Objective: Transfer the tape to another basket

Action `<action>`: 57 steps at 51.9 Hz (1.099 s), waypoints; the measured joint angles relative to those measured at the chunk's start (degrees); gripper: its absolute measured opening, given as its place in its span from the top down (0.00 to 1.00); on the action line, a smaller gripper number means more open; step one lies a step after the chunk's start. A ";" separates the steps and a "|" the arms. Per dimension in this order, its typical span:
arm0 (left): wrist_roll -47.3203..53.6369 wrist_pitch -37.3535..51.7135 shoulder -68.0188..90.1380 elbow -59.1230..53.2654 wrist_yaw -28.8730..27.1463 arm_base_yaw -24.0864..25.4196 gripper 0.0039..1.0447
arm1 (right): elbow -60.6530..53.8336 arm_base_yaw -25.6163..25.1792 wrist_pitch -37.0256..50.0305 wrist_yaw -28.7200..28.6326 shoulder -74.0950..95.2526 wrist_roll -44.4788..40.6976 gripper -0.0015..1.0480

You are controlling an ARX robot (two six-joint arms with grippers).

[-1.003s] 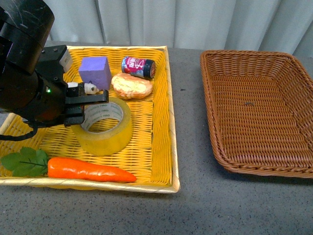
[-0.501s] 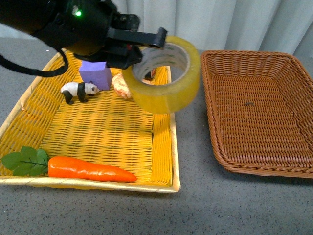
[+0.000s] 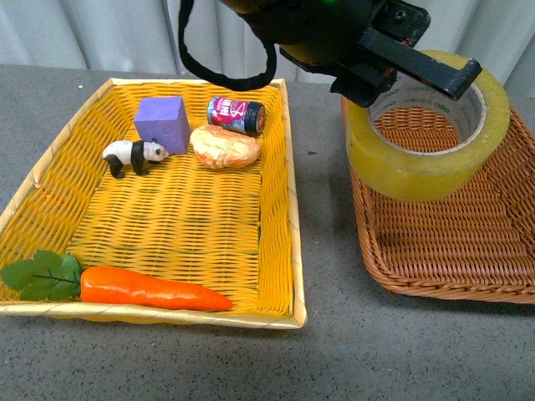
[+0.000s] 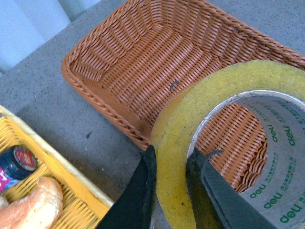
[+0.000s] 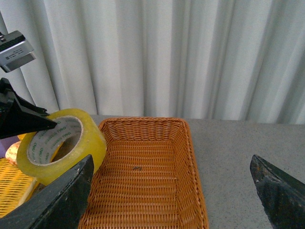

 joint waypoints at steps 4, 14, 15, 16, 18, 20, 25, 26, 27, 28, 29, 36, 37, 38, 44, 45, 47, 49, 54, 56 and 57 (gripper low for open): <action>0.04 -0.44 1.38 1.73 -0.11 -0.50 0.86 | 0.00 0.00 0.00 0.00 0.00 0.00 0.09; 0.09 0.13 1.88 2.84 -0.17 -0.87 0.86 | 0.00 0.00 0.00 0.00 0.00 0.00 0.09; 0.09 0.35 1.88 2.84 -0.28 -0.87 0.86 | 0.00 0.00 0.00 0.00 0.00 0.00 0.09; 0.07 0.48 1.88 2.84 -0.33 -0.87 0.86 | 0.00 0.00 0.00 0.00 0.00 0.00 0.09; 0.07 0.61 1.88 2.84 -0.31 -0.87 0.86 | 0.00 0.00 0.00 -0.02 0.00 0.00 0.09; 0.07 0.61 1.88 2.84 -0.33 -0.87 0.86 | 0.00 0.00 0.00 0.00 0.00 0.00 0.09; 0.07 0.61 1.88 2.84 -0.33 -0.87 0.86 | 0.00 0.00 0.00 0.00 0.00 0.00 0.09; 0.07 0.63 1.88 2.84 -0.33 -0.87 0.86 | 0.00 0.00 0.00 0.00 0.00 0.00 0.09; 0.07 0.63 1.88 2.84 -0.33 -0.87 0.86 | 0.00 0.00 0.00 0.00 0.00 0.00 0.09; 0.07 0.63 1.88 2.84 -0.33 -0.87 0.86 | 0.00 0.00 0.00 0.00 0.00 0.00 0.09; 0.07 0.63 1.88 2.84 -0.33 -0.87 0.86 | 0.00 0.00 0.00 0.00 0.00 0.00 0.09; 0.07 0.63 1.88 2.84 -0.31 -0.87 0.86 | 0.00 0.00 0.00 0.00 0.00 0.00 0.09; 0.07 0.63 1.88 2.84 -0.31 -0.87 0.86 | 0.00 0.00 0.00 0.00 0.00 0.00 0.09; 0.07 0.63 1.88 2.84 -0.31 -0.87 0.86 | 0.00 0.00 0.00 0.00 0.00 0.00 0.09; 0.07 0.63 1.88 2.84 -0.33 -0.87 0.86 | 0.48 1.31 -1.60 4.66 0.96 -1.05 0.09; 0.07 0.63 1.88 2.84 -0.33 -0.87 0.86 | 1.38 2.78 -3.56 9.35 2.19 -1.90 0.09; 0.02 0.66 1.88 2.86 -0.42 -0.87 0.86 | 2.80 5.05 -6.03 16.83 5.22 -2.69 0.09; 0.04 0.66 1.88 2.84 -0.33 -0.87 0.86 | 3.80 6.25 -6.23 23.32 9.51 -4.07 0.09; 0.04 0.68 1.86 2.86 -0.44 -0.87 0.86 | 5.46 3.10 -0.66 21.14 19.30 -7.34 0.09; 0.04 0.68 1.86 2.86 -0.44 -0.87 0.86 | 6.60 1.31 1.68 18.08 23.02 -8.13 0.09; 0.04 0.68 1.86 2.86 -0.52 -0.87 0.86 | 7.58 0.13 3.28 15.91 25.66 -9.07 0.09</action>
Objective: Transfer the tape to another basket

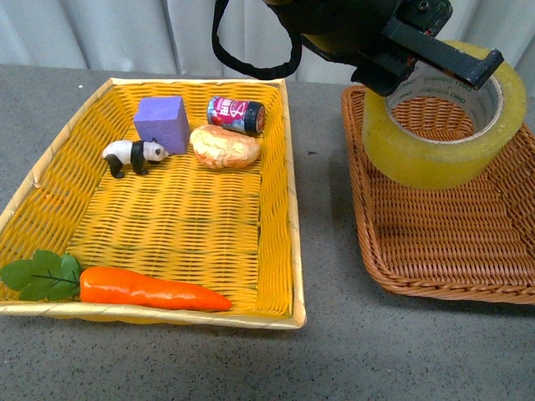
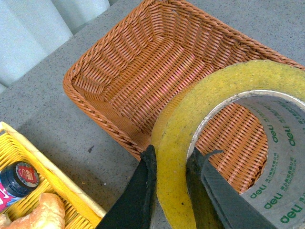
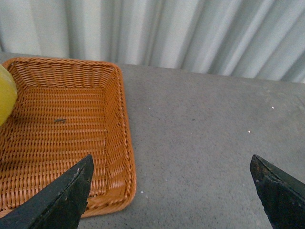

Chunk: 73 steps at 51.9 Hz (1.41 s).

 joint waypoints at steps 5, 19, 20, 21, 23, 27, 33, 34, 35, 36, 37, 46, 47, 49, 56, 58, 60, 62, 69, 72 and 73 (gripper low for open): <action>-0.02 0.00 0.00 0.00 0.04 -0.02 0.86 | 6.03 -4.90 7.15 -10.32 13.44 -3.76 0.09; 0.00 0.00 0.00 0.00 -0.07 -0.02 0.86 | 26.18 -6.21 0.72 -30.23 41.42 -10.69 0.09; 0.00 0.00 0.00 0.00 -0.04 -0.04 0.86 | 27.61 -5.88 -0.07 -30.80 42.80 -10.78 0.09; 0.00 0.00 0.00 0.00 -0.04 -0.04 0.86 | 29.05 -5.53 -0.87 -31.61 44.11 -10.99 0.09; 0.00 0.00 0.00 0.00 0.00 -0.04 0.86 | 31.26 -4.98 -2.29 -32.65 46.03 -11.37 0.09; 0.00 0.00 0.00 0.00 0.04 -0.15 0.86 | 35.30 -3.89 -5.05 -34.27 49.40 -12.70 0.09; 0.00 0.00 0.00 0.00 0.17 -0.17 0.86 | 42.75 -1.44 -11.23 -37.09 55.65 -16.31 0.09; 0.00 0.00 0.00 0.00 0.15 -0.17 0.86 | 43.71 -1.09 -12.09 -37.35 56.48 -17.00 0.09; 0.00 0.00 0.00 0.00 0.15 -0.17 0.86 | 44.19 -0.94 -12.50 -37.40 56.87 -17.16 0.09; 0.00 0.00 0.00 0.00 0.15 -0.17 0.86 | 45.09 -0.66 -13.35 -37.51 57.64 -17.77 0.09; 0.00 0.00 0.00 0.00 0.15 -0.17 0.86 | 46.01 -0.35 -14.16 -37.55 58.47 -18.12 0.09; 0.00 0.00 0.00 0.00 0.00 -0.11 0.86 | 51.71 1.40 -19.39 -36.50 64.98 -22.77 0.09; 0.00 0.02 0.00 0.00 0.00 -0.13 0.86 | 51.89 1.49 -19.52 -36.46 65.29 -23.02 0.09; 0.00 0.00 0.00 0.00 0.02 -0.13 0.86 | 52.41 1.70 -20.02 -36.44 66.16 -23.61 0.09; 0.02 0.02 0.00 0.00 -0.02 -0.13 0.86 | 54.86 2.47 -20.81 -36.11 70.10 -25.09 0.09; 0.00 0.00 0.00 0.00 0.02 -0.13 0.86 | 55.74 2.64 -21.05 -36.09 71.06 -25.31 0.09; 0.00 0.00 0.00 0.00 0.00 -0.13 0.86 | 56.61 2.80 -21.42 -36.09 71.93 -25.70 0.09; 0.04 0.02 0.00 0.00 -0.04 -0.13 0.86 | 57.20 2.91 -21.73 -36.09 72.50 -26.01 0.09; 0.07 0.00 0.00 0.00 -0.02 -0.13 0.86 | 58.75 3.26 -22.47 -35.89 74.23 -26.77 0.09; 0.07 0.02 0.00 0.00 -0.02 -0.13 0.86 | 59.23 3.37 -22.56 -35.91 74.79 -26.75 0.10; 0.04 0.02 0.00 0.00 -0.04 -0.13 0.86 | 59.30 3.37 -22.56 -35.93 74.90 -26.75 0.11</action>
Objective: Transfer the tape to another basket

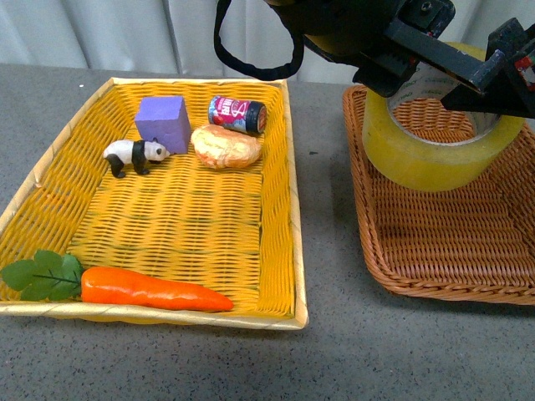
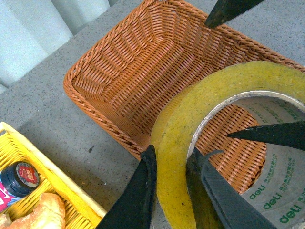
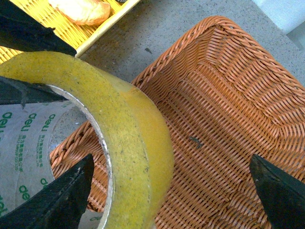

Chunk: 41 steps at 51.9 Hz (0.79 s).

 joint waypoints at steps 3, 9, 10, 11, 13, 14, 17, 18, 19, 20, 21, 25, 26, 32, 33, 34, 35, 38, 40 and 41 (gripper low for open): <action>0.00 0.00 0.00 0.00 -0.07 0.00 0.86 | 0.20 0.15 -0.17 0.00 0.33 0.02 0.19; -0.02 0.00 0.00 0.00 -0.22 0.00 0.86 | 0.24 0.59 -0.46 -0.11 0.63 0.13 0.34; -0.02 0.00 0.00 0.00 -0.24 0.00 0.86 | 0.26 0.63 -0.52 -0.15 0.68 0.17 0.36; -0.02 0.00 0.00 0.00 -0.24 0.00 0.86 | 0.26 0.72 -0.68 -0.15 0.72 0.24 0.39; -0.15 0.00 0.00 0.00 -0.28 0.00 0.86 | 0.26 0.85 -0.85 -0.22 0.74 0.35 0.45; -0.15 0.00 0.00 0.00 -0.35 0.00 0.86 | 0.26 0.94 -0.94 -0.26 0.76 0.42 0.47; -0.22 0.02 0.00 0.00 -0.44 0.00 0.86 | 0.26 1.11 -1.07 -0.48 0.81 0.79 0.54; -0.22 0.04 0.00 0.00 -0.57 0.00 0.86 | 0.26 1.20 -1.09 -0.52 0.81 0.92 0.57; -0.39 0.04 0.00 0.00 -0.59 0.00 0.86 | 0.26 1.27 -1.09 -0.50 0.81 1.05 0.59; -0.48 0.04 0.00 0.00 -0.59 0.00 0.86 | 0.26 1.33 -1.09 -0.50 0.81 1.14 0.62; -0.57 0.04 0.00 0.00 -0.59 0.00 0.86 | 0.31 1.33 -1.09 -0.46 0.81 1.18 0.63; -1.55 0.04 0.00 0.00 -0.39 0.00 0.86 | 0.42 1.38 -1.09 0.04 0.85 1.51 0.72; -1.97 0.35 0.00 -0.04 -0.31 0.00 0.86 | 0.44 1.38 -1.09 0.13 0.85 1.60 0.74; -5.60 12.07 0.00 -2.84 1.49 -0.15 0.83 | 0.85 1.11 -1.25 2.19 1.03 3.23 0.83; -5.73 12.57 0.00 -2.93 1.62 -0.15 0.81 | 0.90 1.05 -1.27 2.19 1.03 3.26 0.84; -6.36 13.44 0.00 -2.99 2.29 -0.13 0.77 | 1.01 0.90 -1.38 2.08 1.03 3.19 0.84; -6.51 13.88 -0.04 -2.99 2.43 -0.13 0.75 | 1.05 0.83 -1.40 2.16 1.03 3.04 0.84; -8.24 15.26 -0.52 -2.99 2.95 0.11 0.67 | 1.09 0.63 -1.70 3.43 1.29 2.54 0.85; -8.92 15.61 -0.90 -2.99 3.43 0.26 0.62 | 1.09 0.35 -1.86 4.00 1.77 2.23 0.85; -9.33 15.78 -1.14 -2.99 3.96 0.37 0.58 | 1.09 0.26 -1.88 4.09 1.92 2.23 0.85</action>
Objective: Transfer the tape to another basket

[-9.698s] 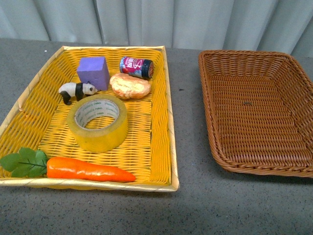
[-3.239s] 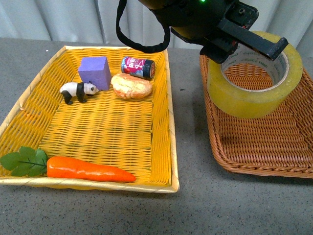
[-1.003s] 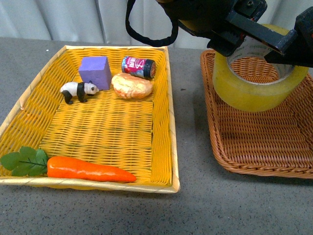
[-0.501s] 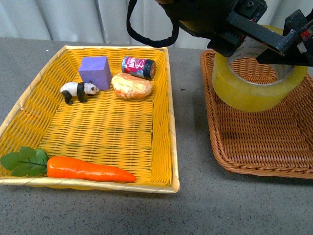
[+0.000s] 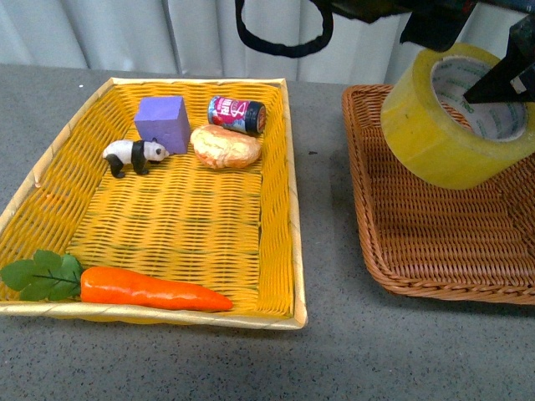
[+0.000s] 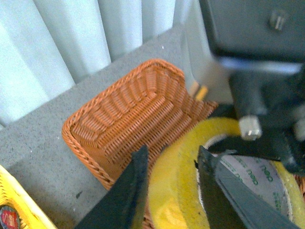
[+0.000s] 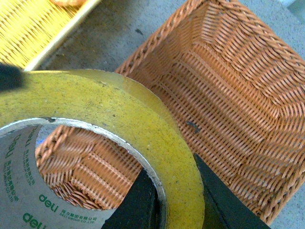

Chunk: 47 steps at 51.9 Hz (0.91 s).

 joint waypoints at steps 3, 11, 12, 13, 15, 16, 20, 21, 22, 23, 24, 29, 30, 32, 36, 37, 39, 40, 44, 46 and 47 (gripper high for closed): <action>-0.66 0.31 -0.31 0.00 0.20 0.15 0.51 | 0.00 -0.35 0.02 0.35 0.55 0.00 0.85; -1.95 0.77 -0.61 0.00 -0.98 0.85 0.29 | 0.11 -1.92 0.04 1.62 2.12 0.07 0.85; -1.97 0.83 -0.61 0.00 -2.16 1.01 0.26 | 0.22 -2.19 0.13 2.03 2.47 0.09 0.85; -1.99 1.03 -0.59 0.00 -3.76 1.22 0.22 | 0.35 -2.47 0.35 2.45 2.80 0.24 0.85; -2.56 2.62 -0.42 0.00 -8.70 1.95 0.13 | 0.66 -3.28 1.49 3.69 3.80 0.79 0.85; -3.21 3.43 -0.31 -0.02 -10.69 2.34 0.10 | 0.92 -3.87 2.10 4.52 4.52 1.14 0.85; -5.64 5.27 -0.09 -0.09 -17.18 4.35 0.05 | 1.31 -5.27 2.95 5.03 5.88 1.95 0.85; -6.56 5.46 -0.04 -0.20 -18.78 5.07 0.06 | 1.31 -5.75 3.17 5.05 6.36 2.16 0.85; -7.08 5.53 -0.02 -0.26 -19.61 5.49 0.07 | 1.31 -5.99 3.30 5.07 6.58 2.32 0.85; -8.09 5.68 0.11 -0.44 -21.14 6.32 0.07 | 1.31 -6.38 3.61 5.22 7.02 2.43 0.85; -8.37 5.68 0.17 -0.50 -21.90 6.73 0.07 | 1.31 -6.80 3.93 5.33 7.54 2.60 0.85; -13.03 4.61 0.92 -1.20 -27.52 10.21 0.06 | 1.31 -8.11 5.11 5.14 9.44 3.76 0.85; -14.01 4.00 1.03 -1.42 -28.46 11.04 0.06 | 1.31 -8.22 5.22 5.09 9.62 3.93 0.85; -15.80 3.39 1.20 -1.84 -29.55 12.28 0.06 | 1.33 -8.46 5.66 5.07 10.34 4.35 0.85; -18.93 2.82 1.42 -2.67 -30.99 14.47 0.06 | 1.70 -8.57 7.02 5.01 12.17 5.31 0.85; -19.89 2.51 1.42 -2.91 -31.30 15.06 0.06 | 1.86 -8.55 7.10 4.98 12.46 5.40 0.85; -21.09 2.03 1.42 -3.19 -31.91 15.91 0.06 | 2.45 -8.50 7.41 4.87 13.49 5.79 0.85; -21.75 1.81 1.42 -3.37 -32.22 16.39 0.06 | 2.82 -8.41 7.69 4.90 14.14 5.90 0.85; -23.32 1.73 1.40 -3.82 -32.54 17.70 0.06 | 3.78 -8.09 8.52 5.22 16.06 6.51 0.85; -23.96 1.79 1.38 -4.09 -32.70 18.21 0.06 | 4.33 -7.89 8.50 5.18 16.98 6.75 0.85; -24.04 1.86 1.29 -4.28 -32.85 18.49 0.06 | 4.59 -7.74 8.52 5.05 17.51 6.91 0.85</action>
